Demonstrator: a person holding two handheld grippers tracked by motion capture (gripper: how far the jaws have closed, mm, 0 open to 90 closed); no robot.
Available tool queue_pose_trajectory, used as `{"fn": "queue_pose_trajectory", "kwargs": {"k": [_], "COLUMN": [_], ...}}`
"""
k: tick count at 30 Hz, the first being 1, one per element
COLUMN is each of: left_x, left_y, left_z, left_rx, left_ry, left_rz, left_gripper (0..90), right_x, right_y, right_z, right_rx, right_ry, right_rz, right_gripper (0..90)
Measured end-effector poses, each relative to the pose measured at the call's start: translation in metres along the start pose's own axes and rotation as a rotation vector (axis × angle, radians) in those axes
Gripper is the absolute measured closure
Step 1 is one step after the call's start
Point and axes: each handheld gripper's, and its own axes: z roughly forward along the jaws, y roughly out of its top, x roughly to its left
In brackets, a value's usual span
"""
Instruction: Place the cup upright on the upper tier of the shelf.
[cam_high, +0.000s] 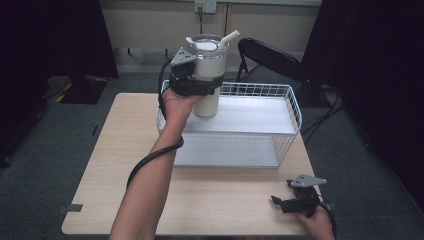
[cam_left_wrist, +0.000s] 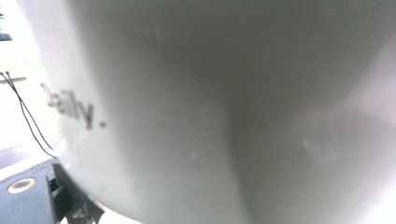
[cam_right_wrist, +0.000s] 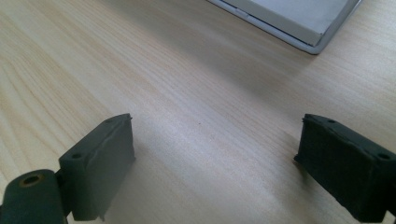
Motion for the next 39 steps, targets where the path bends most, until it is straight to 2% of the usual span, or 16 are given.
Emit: {"fn": "queue_pose_trajectory", "kwargs": {"k": [21, 26, 33, 36, 39], "left_x": [-0.001, -0.003, 0.000, -0.002, -0.002], "left_y": [-0.006, -0.007, -0.011, -0.011, -0.012], "left_z": [0.004, 0.003, -0.003, -0.003, -0.004], "left_rx": [0.001, -0.001, -0.016, -0.008, -0.011], "left_ry": [0.006, 0.003, -0.005, -0.012, -0.011], "left_rz": [0.005, 0.027, 0.022, 0.042, 0.039], "left_gripper": [8.0, 8.0, 7.8, 7.8, 7.8], "right_x": [0.000, 0.000, 0.000, 0.000, 0.000], "right_y": [0.000, 0.000, 0.000, 0.000, 0.000], "right_z": [0.000, 0.000, 0.000, 0.000, 0.000], "right_rx": [0.000, 0.000, 0.000, 0.000, 0.000], "right_ry": [0.000, 0.000, 0.001, 0.001, 0.001], "right_rz": [0.000, 0.000, 0.001, 0.000, 0.000], "right_gripper": [10.0, 10.0, 10.0, 10.0, 10.0]}}
